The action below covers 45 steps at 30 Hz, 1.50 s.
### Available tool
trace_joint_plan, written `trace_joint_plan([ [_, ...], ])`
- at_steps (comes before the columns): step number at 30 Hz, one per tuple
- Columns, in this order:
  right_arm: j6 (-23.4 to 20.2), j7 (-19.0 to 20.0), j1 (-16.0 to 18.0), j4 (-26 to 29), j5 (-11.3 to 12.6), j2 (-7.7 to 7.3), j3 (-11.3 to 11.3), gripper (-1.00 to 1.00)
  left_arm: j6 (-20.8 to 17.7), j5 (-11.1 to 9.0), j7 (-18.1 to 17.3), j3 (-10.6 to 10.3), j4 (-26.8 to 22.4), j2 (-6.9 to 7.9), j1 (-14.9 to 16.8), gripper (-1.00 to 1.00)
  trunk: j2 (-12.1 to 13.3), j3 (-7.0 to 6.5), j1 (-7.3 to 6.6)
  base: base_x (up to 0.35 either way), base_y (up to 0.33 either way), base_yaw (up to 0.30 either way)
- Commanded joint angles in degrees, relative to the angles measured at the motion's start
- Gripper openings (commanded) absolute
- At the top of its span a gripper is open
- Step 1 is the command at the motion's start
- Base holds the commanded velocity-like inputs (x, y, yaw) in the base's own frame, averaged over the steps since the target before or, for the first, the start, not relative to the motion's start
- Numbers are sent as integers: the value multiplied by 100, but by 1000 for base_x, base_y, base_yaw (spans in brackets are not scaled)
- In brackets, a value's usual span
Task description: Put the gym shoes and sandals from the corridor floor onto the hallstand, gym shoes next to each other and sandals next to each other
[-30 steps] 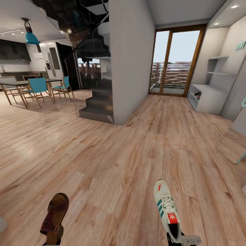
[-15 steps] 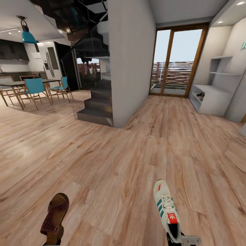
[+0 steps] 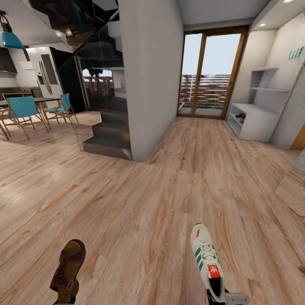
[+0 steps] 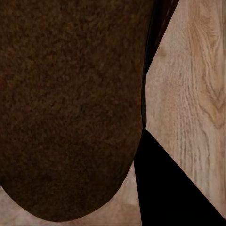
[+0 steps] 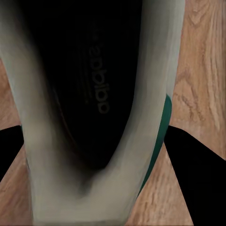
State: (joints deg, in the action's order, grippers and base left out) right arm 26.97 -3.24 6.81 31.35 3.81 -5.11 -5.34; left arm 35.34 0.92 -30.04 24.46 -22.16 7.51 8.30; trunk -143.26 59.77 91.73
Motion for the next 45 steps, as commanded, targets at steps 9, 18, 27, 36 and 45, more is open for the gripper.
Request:
trace_joint_plan([
  [9, 11, -13, 5, 4, 41, -8, -58, -100, 17, 23, -46, 50, 1, -4, 5, -100, -2, 76, 2, 340, 0, -151],
  [18, 14, -16, 5, -6, 35, -8, -55, -100, 15, 23, -46, 50, 1, -4, 5, -100, -2, 133, 2, 340, 0, -50],
  [27, 11, -19, 5, -3, 40, -8, -52, -100, 8, 17, -46, 50, 1, -5, 5, -100, -2, 136, 2, 340, 0, -2],
  [36, 10, -11, 5, 61, 43, -8, -56, -100, 14, 14, -46, 50, 1, -6, 5, -100, -2, 136, 2, 340, 0, 0],
  [45, 10, -8, 5, 24, 33, -8, -55, -100, 17, 14, -46, 50, 1, -12, 5, -100, -2, 136, 2, 340, 0, -145],
])
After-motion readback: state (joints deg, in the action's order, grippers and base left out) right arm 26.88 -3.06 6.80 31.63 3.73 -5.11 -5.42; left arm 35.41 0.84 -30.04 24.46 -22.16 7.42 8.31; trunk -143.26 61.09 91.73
